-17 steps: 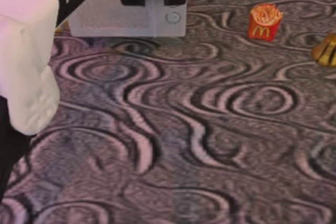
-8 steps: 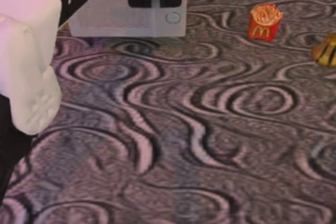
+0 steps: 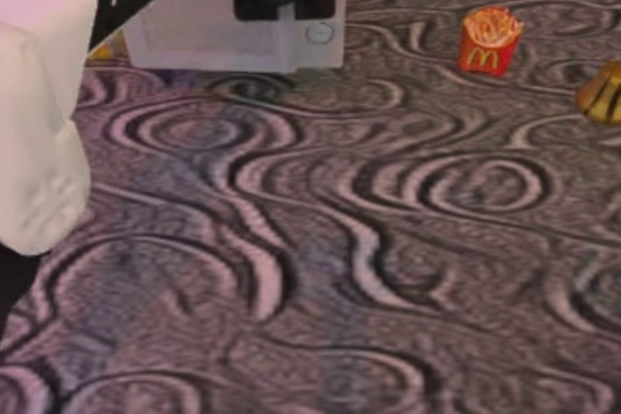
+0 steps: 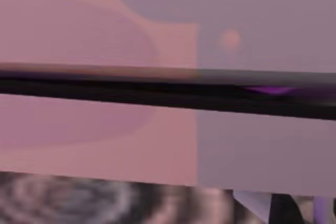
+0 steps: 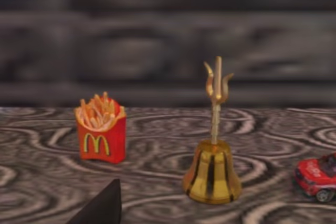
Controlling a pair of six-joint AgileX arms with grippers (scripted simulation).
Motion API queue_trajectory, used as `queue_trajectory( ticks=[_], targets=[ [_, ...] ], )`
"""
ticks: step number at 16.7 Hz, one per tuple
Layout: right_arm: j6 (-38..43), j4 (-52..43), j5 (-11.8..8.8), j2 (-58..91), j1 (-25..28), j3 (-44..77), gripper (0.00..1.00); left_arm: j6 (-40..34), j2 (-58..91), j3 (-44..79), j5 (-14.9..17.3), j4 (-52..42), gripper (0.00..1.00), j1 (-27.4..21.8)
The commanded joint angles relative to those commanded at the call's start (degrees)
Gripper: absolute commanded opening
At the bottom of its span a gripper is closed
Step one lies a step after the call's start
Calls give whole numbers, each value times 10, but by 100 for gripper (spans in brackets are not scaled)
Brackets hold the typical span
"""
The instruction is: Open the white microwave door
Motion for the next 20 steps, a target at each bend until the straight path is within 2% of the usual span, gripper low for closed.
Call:
queue_trajectory(
  ticks=[4,20],
  targets=[
    [0,0,0,0,0,0,100,-5,-32,-55,-4,29,0,-1],
    [0,0,0,0,0,0,100,-5,-32,-56,-4,29,0,-1]
  ],
)
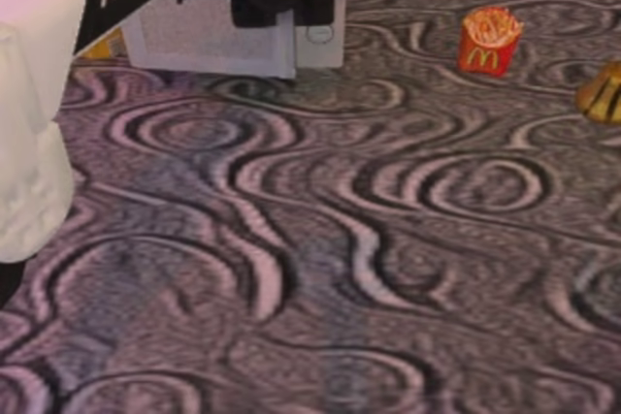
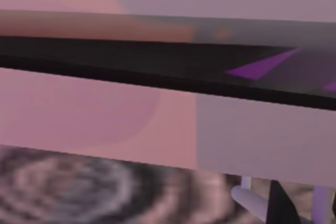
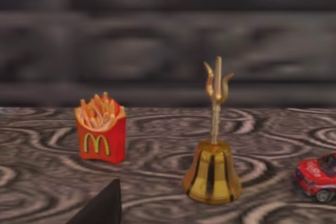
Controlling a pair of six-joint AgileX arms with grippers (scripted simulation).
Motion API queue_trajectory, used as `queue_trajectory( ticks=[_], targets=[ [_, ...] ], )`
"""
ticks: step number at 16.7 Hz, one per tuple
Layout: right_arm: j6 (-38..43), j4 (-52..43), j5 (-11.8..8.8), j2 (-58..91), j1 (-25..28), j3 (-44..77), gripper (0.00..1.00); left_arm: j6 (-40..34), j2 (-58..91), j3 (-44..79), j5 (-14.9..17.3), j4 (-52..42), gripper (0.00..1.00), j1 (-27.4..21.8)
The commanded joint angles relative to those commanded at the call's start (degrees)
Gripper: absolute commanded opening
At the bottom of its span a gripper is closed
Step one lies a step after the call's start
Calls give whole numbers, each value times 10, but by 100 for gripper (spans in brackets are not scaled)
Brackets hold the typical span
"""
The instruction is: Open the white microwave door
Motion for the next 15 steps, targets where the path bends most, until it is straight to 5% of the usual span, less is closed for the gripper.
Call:
queue_trajectory(
  ticks=[15],
  targets=[
    [0,0,0,0,0,0,100,34,-41,-70,18,36,0,2]
  ],
)
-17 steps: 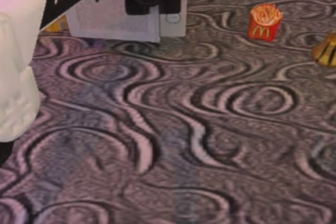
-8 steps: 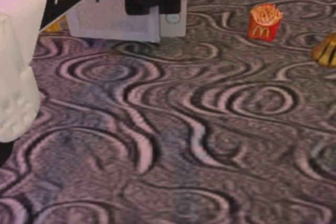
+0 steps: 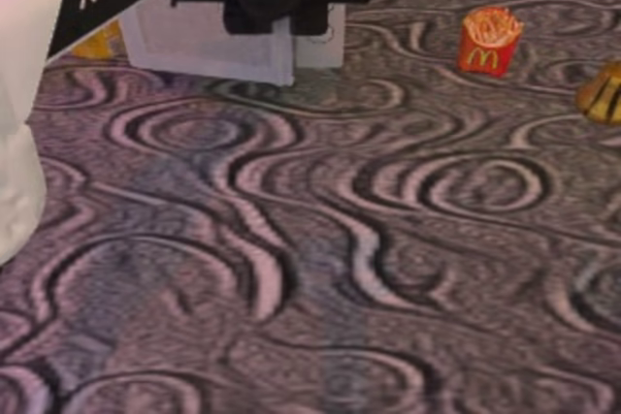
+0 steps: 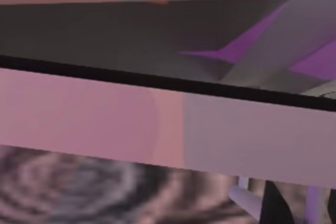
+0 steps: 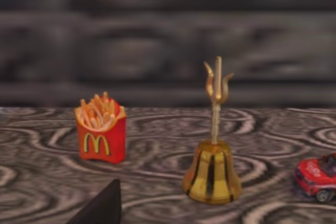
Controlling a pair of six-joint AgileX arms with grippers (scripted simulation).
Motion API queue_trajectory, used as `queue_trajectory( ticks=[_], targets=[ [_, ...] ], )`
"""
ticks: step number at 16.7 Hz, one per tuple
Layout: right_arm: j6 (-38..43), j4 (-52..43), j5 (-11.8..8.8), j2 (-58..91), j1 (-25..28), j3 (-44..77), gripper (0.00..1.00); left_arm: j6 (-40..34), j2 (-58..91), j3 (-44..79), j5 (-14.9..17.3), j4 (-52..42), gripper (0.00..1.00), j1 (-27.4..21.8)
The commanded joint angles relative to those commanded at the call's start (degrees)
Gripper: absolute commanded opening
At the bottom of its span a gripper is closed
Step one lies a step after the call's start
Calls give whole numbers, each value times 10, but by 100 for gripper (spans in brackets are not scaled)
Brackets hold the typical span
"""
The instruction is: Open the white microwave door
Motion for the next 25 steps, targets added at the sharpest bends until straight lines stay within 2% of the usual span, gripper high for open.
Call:
queue_trajectory(
  ticks=[3,25],
  targets=[
    [0,0,0,0,0,0,100,18,-21,-33,8,18,0,3],
    [0,0,0,0,0,0,100,19,-22,-34,8,18,0,3]
  ],
)
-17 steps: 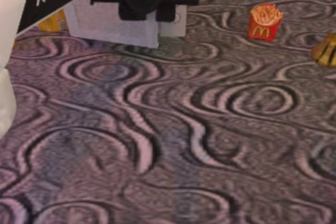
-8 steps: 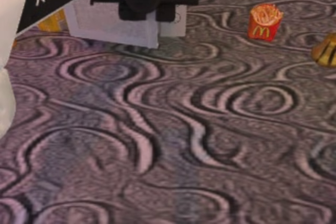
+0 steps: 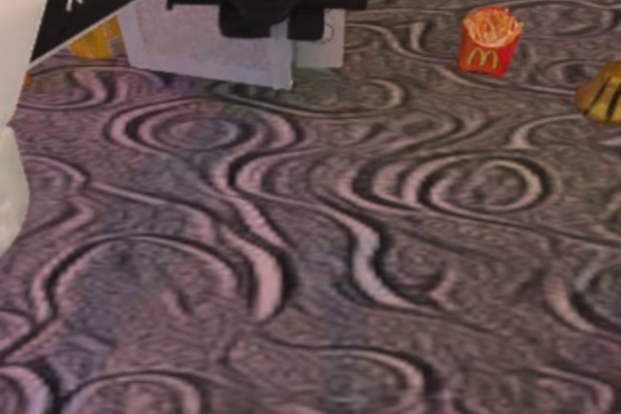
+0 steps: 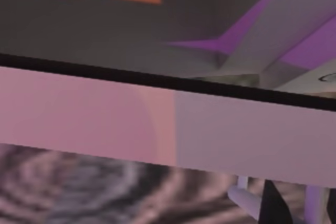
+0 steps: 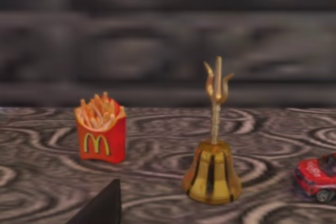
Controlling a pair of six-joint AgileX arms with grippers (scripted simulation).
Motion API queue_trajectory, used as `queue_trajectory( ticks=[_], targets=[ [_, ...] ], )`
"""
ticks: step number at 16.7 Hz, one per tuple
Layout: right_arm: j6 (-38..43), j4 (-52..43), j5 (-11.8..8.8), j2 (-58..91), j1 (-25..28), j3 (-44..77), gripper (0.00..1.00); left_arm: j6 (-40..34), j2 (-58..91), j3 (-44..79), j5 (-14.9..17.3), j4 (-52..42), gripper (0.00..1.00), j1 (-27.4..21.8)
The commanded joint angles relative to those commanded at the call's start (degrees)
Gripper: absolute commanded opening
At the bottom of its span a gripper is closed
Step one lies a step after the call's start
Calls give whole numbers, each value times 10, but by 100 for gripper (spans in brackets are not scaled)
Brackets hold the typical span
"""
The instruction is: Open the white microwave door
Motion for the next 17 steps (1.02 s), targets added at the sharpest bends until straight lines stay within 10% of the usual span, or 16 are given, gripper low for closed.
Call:
queue_trajectory(
  ticks=[17],
  targets=[
    [0,0,0,0,0,0,100,60,-57,-91,31,45,0,9]
  ],
)
